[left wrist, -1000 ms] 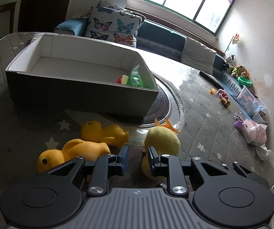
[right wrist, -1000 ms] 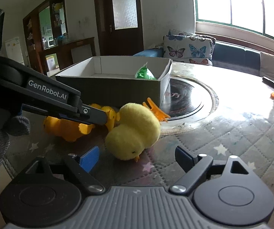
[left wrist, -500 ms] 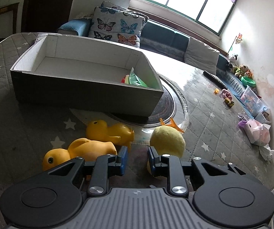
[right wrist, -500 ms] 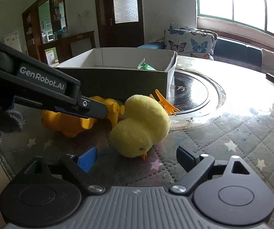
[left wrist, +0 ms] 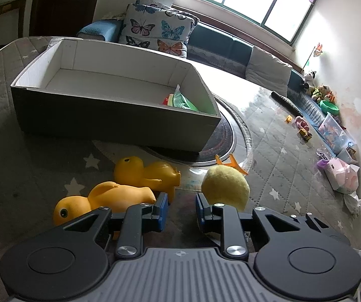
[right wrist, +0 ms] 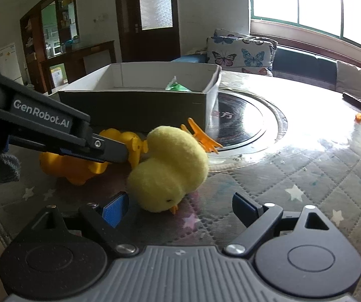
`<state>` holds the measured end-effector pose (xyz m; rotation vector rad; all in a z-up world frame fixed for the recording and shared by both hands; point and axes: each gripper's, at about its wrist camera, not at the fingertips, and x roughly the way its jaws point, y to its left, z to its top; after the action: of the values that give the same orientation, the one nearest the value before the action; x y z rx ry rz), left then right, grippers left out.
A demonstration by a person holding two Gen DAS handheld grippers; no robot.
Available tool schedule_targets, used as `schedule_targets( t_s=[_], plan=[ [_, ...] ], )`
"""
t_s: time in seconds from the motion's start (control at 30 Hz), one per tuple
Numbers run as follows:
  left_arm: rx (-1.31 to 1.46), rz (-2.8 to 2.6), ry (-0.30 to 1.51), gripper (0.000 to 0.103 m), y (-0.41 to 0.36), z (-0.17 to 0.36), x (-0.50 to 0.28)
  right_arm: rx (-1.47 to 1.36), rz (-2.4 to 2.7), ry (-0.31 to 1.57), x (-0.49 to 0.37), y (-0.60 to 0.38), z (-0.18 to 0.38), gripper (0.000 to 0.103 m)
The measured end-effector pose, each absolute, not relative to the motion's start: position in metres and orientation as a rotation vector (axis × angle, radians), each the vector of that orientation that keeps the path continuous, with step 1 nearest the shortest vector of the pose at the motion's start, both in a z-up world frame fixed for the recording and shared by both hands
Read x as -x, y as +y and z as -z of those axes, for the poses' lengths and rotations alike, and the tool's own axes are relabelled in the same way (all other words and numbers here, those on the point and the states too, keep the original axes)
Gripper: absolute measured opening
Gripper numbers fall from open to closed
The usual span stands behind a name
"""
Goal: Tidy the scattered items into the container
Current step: 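Reach the right tool to the plush yellow chick and grasp it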
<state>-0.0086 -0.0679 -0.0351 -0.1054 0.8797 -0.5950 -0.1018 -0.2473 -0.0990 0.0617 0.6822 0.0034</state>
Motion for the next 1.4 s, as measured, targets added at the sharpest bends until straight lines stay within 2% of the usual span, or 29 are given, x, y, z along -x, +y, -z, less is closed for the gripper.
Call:
schedule_targets(
  t_s=[0.87,1.27,1.33,1.4],
  plan=[
    [0.153,0.665,0.903,0.032,-0.101,0.033,-0.008,-0.056,0.025,0.662,0.096,-0.257,0.096,0.090],
    [0.195,0.665,0.915,0.033,-0.104,0.033,-0.021,-0.101,0.021,0.660,0.081,-0.263,0.098,0.074],
    [0.206,0.674,0.907,0.033,-0.104,0.032,-0.021,-0.111,0.023,0.661,0.082,-0.266,0.098,0.066],
    [0.222,0.679,0.896,0.033,-0.104,0.030,-0.022,-0.124,0.027,0.659,0.084,-0.271,0.097,0.063]
  ],
)
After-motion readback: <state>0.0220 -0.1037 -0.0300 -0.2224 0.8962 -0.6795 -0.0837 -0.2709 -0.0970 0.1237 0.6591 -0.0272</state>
